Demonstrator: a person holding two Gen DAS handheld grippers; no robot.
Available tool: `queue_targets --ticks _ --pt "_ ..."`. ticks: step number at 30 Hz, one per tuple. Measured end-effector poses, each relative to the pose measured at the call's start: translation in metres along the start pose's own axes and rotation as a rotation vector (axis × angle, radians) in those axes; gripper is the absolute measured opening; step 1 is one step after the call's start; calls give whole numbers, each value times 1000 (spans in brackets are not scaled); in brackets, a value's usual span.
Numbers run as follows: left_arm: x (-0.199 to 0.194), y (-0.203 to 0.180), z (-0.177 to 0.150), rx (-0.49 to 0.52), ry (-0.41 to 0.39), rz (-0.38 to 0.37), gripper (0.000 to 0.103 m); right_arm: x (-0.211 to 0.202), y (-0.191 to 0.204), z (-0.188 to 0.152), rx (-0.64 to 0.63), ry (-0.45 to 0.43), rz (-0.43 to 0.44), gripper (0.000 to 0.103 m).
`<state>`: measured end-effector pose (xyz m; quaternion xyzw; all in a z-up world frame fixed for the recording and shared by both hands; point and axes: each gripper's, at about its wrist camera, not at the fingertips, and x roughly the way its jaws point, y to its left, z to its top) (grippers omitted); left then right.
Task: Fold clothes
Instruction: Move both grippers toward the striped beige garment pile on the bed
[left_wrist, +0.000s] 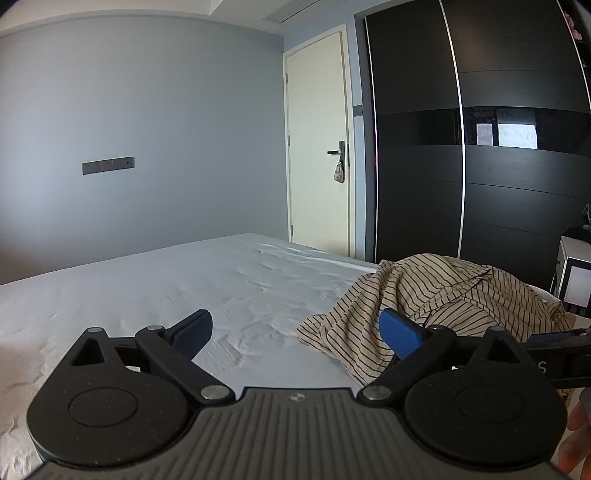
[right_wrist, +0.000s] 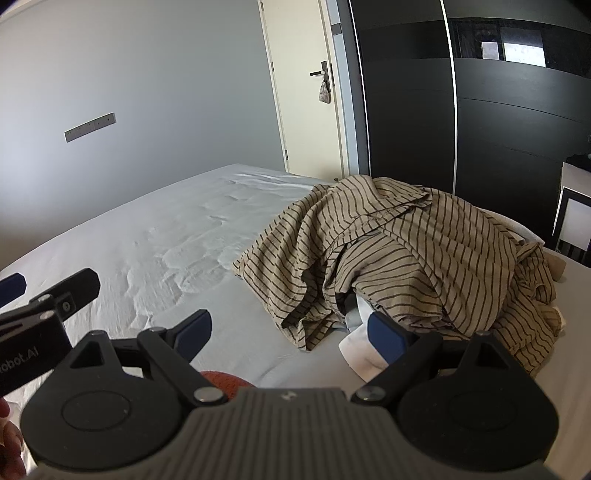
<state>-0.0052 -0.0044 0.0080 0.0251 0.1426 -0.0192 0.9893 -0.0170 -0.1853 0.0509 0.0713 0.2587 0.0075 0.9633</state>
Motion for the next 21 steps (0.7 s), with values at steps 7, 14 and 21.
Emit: queue_targets --ticks 7,14,21 --pt "3 2 0 -19 25 -4 103 1 -4 -1 14 -4 -19 93" --pt "9 1 -3 -21 62 -9 103 3 -5 -2 24 5 -4 93" --pt "16 5 -8 -30 110 -13 103 7 -10 -4 35 23 -12 93"
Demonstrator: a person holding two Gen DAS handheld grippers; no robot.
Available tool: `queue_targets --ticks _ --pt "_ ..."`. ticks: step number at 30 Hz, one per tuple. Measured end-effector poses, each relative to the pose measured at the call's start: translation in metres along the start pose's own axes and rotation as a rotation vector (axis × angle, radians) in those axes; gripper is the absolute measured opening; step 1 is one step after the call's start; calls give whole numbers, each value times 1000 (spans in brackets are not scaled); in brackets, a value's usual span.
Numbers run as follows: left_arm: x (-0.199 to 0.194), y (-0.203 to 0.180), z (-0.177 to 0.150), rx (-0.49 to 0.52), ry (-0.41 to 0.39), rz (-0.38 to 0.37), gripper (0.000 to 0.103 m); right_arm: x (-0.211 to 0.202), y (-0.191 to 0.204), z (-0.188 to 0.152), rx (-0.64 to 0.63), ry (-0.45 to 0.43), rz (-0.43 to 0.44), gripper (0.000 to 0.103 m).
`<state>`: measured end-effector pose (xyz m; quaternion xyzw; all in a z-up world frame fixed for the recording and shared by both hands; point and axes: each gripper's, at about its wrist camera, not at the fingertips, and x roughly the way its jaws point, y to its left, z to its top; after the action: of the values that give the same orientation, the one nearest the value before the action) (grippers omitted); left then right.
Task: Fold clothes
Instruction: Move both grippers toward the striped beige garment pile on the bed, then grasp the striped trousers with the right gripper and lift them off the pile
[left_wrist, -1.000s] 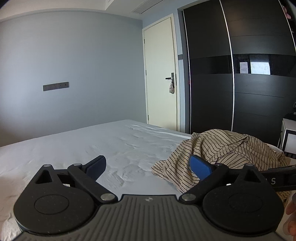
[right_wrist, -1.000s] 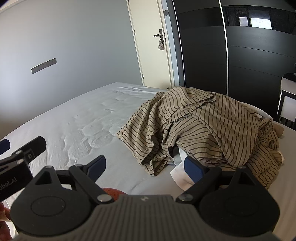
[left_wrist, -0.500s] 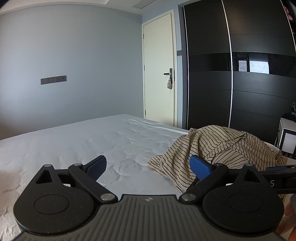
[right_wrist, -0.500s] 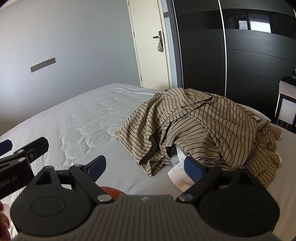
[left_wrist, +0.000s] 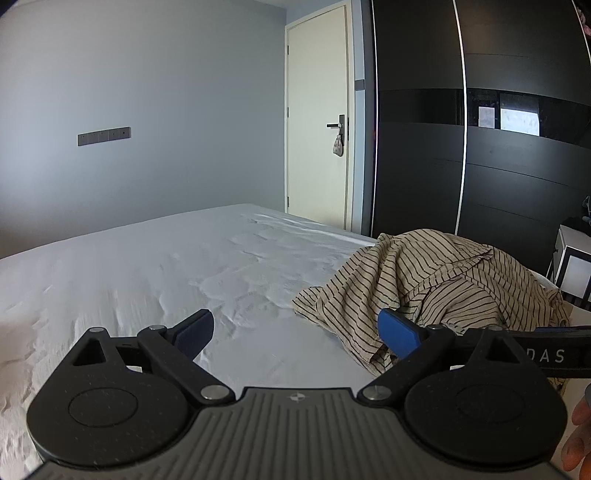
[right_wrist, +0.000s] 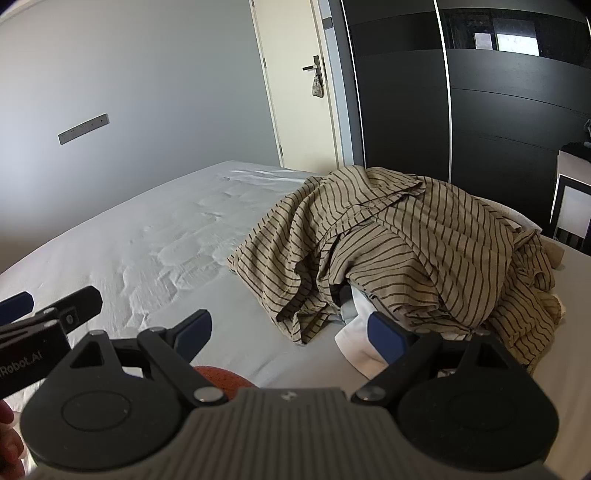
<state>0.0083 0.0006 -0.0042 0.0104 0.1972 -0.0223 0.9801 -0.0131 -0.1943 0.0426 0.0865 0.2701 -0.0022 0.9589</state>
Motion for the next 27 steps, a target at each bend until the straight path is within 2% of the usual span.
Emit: queue_targets --ticks 11,27 --pt "25 5 -8 13 91 -1 103 21 -11 7 -52 6 10 93" --pt "79 -3 3 82 180 33 103 118 -85 41 -48 33 -165 93"
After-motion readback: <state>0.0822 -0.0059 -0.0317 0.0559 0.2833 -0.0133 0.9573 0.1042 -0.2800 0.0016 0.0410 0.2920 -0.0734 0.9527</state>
